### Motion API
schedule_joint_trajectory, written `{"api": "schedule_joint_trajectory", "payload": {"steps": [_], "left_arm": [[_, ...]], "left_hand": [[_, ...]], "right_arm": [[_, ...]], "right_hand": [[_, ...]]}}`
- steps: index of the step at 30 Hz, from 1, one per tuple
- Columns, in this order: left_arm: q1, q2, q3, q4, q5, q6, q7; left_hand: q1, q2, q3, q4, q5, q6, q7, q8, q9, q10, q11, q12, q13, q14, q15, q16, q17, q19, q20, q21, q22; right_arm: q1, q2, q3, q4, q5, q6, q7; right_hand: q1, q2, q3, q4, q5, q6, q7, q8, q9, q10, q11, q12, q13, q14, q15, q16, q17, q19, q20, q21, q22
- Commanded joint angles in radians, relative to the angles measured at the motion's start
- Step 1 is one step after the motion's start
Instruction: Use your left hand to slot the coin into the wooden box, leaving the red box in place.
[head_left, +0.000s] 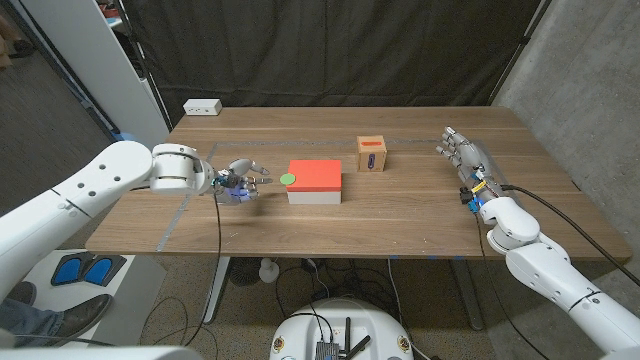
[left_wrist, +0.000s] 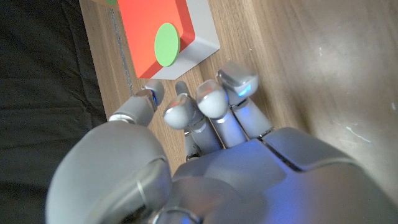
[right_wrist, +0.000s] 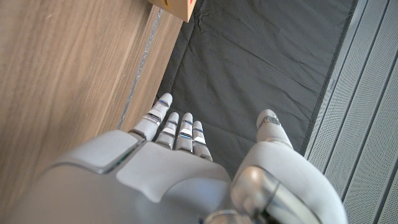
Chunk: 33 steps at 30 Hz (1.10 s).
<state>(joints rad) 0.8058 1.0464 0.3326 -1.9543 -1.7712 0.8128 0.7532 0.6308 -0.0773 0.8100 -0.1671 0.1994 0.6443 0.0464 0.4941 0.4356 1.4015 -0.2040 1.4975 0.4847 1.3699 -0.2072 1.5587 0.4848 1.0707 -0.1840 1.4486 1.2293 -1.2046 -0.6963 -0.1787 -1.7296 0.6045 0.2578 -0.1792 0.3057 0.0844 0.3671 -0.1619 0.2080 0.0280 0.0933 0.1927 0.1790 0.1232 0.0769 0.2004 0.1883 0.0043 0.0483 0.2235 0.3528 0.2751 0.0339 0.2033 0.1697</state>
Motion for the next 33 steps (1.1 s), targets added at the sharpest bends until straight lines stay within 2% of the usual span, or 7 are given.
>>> {"api": "schedule_joint_trajectory", "payload": {"steps": [1,12,18,33], "left_arm": [[-0.028,-0.019,0.035,0.039,0.014,0.003,-0.077],[-0.05,-0.028,0.054,0.076,0.033,0.034,-0.114],[-0.074,-0.049,0.075,0.109,0.071,0.059,-0.171],[-0.068,-0.067,0.062,0.098,0.087,0.064,-0.151]], "left_hand": [[-0.015,-0.001,0.002,0.002,-0.002,-0.003,0.005,0.008,-0.006,-0.006,0.0,-0.001,0.002,-0.001,-0.002,0.002,0.001,0.014,-0.027,-0.008,0.003],[-0.018,0.005,0.009,0.0,-0.001,0.002,0.006,0.019,-0.018,-0.005,0.0,-0.004,0.002,-0.001,-0.002,0.003,0.002,0.019,-0.027,-0.016,0.003],[-0.021,0.005,0.012,-0.002,-0.001,0.003,0.007,0.024,-0.024,-0.007,0.0,-0.002,0.01,-0.004,-0.002,0.0,0.0,0.018,-0.027,-0.019,0.004],[-0.025,0.003,0.018,-0.003,-0.003,0.01,0.007,0.044,-0.037,-0.007,0.0,-0.008,0.015,-0.009,-0.002,-0.004,-0.006,0.018,-0.027,-0.022,0.005]], "right_arm": [[-0.024,-0.022,0.014,-0.031,0.0,-0.041,-0.02],[-0.021,-0.018,0.016,-0.03,0.0,-0.038,-0.019],[-0.019,-0.013,0.017,-0.027,0.0,-0.036,-0.022],[-0.024,-0.01,0.021,-0.02,0.003,-0.034,-0.022]], "right_hand": [[0.012,0.004,0.006,0.0,0.01,0.0,-0.005,0.002,0.004,0.008,-0.002,0.002,0.003,0.004,0.003,0.003,0.0,0.002,0.003,-0.003,0.006],[0.013,0.004,0.006,0.001,0.01,0.003,-0.009,0.003,0.004,0.008,-0.001,0.002,0.003,0.006,0.002,0.004,0.0,0.001,0.004,-0.004,0.006],[0.014,0.003,0.006,0.002,0.01,0.005,-0.009,0.003,0.004,0.009,-0.001,0.002,0.004,0.005,0.003,0.004,0.0,0.001,0.004,-0.004,0.006],[0.016,0.003,0.007,0.002,0.011,0.007,-0.009,0.003,0.004,0.01,-0.001,0.001,0.004,0.007,0.004,0.005,0.0,0.001,0.003,-0.004,0.006]]}}
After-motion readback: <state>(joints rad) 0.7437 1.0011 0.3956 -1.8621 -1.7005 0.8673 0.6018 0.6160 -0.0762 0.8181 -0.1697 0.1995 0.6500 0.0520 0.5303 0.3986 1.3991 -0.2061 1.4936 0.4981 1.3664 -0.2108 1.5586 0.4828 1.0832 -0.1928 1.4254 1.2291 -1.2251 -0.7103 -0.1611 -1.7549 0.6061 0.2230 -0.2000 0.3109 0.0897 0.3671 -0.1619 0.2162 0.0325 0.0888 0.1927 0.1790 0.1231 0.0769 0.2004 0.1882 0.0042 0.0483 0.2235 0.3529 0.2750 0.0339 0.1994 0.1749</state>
